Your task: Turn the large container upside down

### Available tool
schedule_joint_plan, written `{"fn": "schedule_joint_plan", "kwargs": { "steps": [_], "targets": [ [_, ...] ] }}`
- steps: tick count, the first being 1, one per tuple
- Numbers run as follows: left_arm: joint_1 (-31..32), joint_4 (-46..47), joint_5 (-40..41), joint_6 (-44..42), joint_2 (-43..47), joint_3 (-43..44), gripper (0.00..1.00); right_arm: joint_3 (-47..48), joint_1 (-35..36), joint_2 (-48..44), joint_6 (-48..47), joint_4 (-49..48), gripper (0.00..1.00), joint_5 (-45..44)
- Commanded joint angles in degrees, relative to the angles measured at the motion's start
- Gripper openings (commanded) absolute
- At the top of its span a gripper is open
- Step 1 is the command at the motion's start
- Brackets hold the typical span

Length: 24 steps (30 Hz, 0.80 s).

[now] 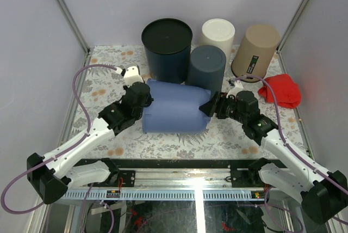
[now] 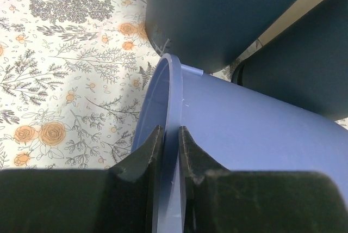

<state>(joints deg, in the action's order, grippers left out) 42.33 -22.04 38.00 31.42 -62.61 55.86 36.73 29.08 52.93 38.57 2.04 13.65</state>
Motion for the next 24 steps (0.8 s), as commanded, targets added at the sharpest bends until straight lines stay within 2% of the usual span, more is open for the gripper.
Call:
{"fn": "schedule_joint_plan", "kwargs": {
  "steps": [1,7,13,24],
  "targets": [
    [0.1,-2.87,1.1,2.43,-0.36,-3.0,0.0,-1.38,0.11,1.25,0.06,-5.05,0.69,3.43],
    [0.1,-1.8,0.17,3.8,1.32,-5.17,0.0,-1.19,0.06,1.17,1.03,-7.1,0.69,4.49],
    [-1.98,0.95,-4.41,5.04,4.03,-8.18,0.1,1.77,0.1,1.32,2.88,-8.82,0.69,9.51],
    [-5.21,5.25,-13.0,8.95,7.04,-11.81,0.09,13.74,1.19,3.71,0.98,-4.09,0.68,12.15]
  ]
}}
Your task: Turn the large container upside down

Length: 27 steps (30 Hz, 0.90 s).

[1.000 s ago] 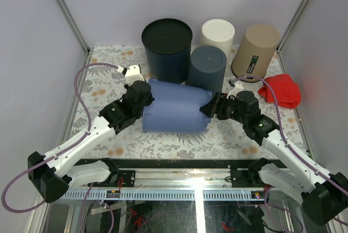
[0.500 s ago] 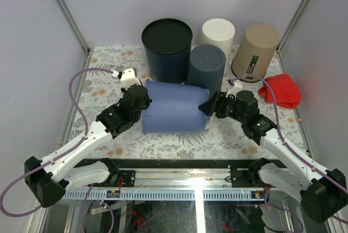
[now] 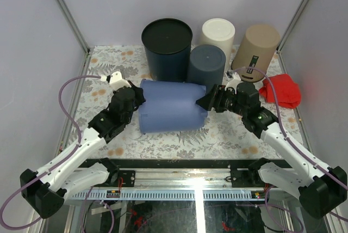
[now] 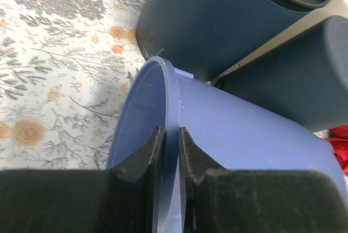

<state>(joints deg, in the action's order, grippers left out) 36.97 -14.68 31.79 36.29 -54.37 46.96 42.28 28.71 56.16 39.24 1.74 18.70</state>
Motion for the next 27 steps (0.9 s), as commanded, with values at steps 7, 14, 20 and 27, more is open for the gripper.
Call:
{"fn": "schedule_joint_plan", "kwargs": {
  "steps": [7,14,20,27],
  "targets": [
    [-0.91,1.33,-10.2,6.79,0.09,-5.23,0.09,17.09,3.09,5.25,-1.11,-0.79,0.68,8.57],
    [-1.33,0.45,-10.12,7.21,0.06,-5.71,0.09,17.54,3.11,4.43,-1.88,3.07,0.68,4.47],
    [-1.37,-2.22,-8.65,5.51,-1.04,-3.78,0.22,10.53,3.11,0.02,-3.36,4.72,0.69,-0.86],
    [-1.02,-6.76,-6.01,4.0,-3.29,0.23,0.28,2.36,3.02,-3.92,-3.95,3.98,0.7,-4.53]
  ]
}}
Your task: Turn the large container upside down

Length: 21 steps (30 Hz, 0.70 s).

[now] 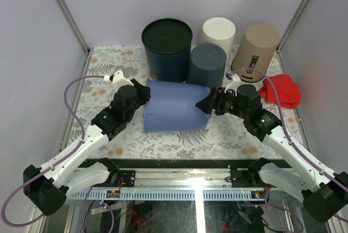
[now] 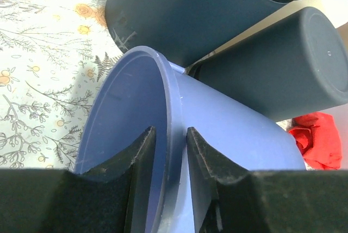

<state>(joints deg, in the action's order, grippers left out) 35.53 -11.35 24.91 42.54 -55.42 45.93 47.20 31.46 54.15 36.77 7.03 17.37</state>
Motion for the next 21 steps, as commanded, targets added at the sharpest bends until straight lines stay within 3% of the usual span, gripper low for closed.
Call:
{"fn": "schedule_joint_plan", "kwargs": {
  "steps": [1,13,21],
  "targets": [
    [0.68,-10.66,1.54,-2.52,-2.8,1.84,0.28,-3.95,0.31,-2.39,-1.48,-1.78,0.71,-3.66],
    [7.75,-12.47,4.43,-2.06,-9.87,7.6,0.26,-10.18,-2.16,-5.86,-1.82,-5.72,0.72,-6.52],
    [12.07,-11.01,4.62,-1.68,-16.15,11.67,0.27,-13.28,-8.61,-10.1,-1.09,-5.25,0.72,-1.38]
  ]
}}
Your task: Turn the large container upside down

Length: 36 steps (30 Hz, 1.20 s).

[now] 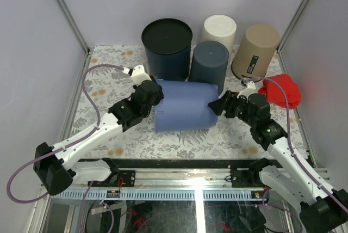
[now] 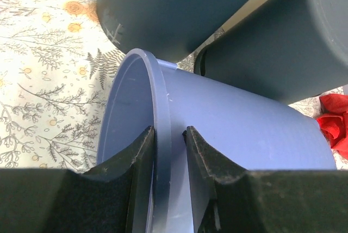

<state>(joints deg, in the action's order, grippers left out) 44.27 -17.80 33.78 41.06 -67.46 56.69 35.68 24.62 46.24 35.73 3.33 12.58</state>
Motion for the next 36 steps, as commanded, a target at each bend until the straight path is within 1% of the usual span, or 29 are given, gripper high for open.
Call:
{"fn": "schedule_joint_plan", "kwargs": {
  "steps": [1,9,14,18,23,32,36],
  "targets": [
    [3.82,-4.22,-4.36,-0.23,-4.71,1.25,0.27,-1.91,-2.15,-3.0,-0.12,-1.33,0.72,3.42],
    [7.74,-2.86,-3.97,-1.21,-10.93,6.41,0.26,-1.25,-3.81,-6.72,-1.5,2.87,0.73,3.39],
    [9.19,-3.89,-1.36,-1.44,-12.42,7.59,0.26,-1.58,-4.5,-8.27,-1.93,3.09,0.74,2.63],
    [10.03,-5.16,3.18,-1.49,-12.07,7.18,0.25,-1.47,-4.87,-8.84,-1.55,2.86,0.74,1.48],
    [10.58,-6.2,7.83,-2.77,-12.41,7.6,0.3,-0.39,-4.86,-7.26,-1.45,2.52,0.74,2.23],
    [12.99,-10.39,21.04,-7.55,-17.18,11.56,0.32,0.28,-5.01,-6.28,-1.03,2.04,0.74,3.32],
    [13.54,-11.2,24.55,-8.23,-19.26,12.23,0.32,0.18,-4.98,-6.41,-0.99,1.73,0.74,3.86]
  ]
}}
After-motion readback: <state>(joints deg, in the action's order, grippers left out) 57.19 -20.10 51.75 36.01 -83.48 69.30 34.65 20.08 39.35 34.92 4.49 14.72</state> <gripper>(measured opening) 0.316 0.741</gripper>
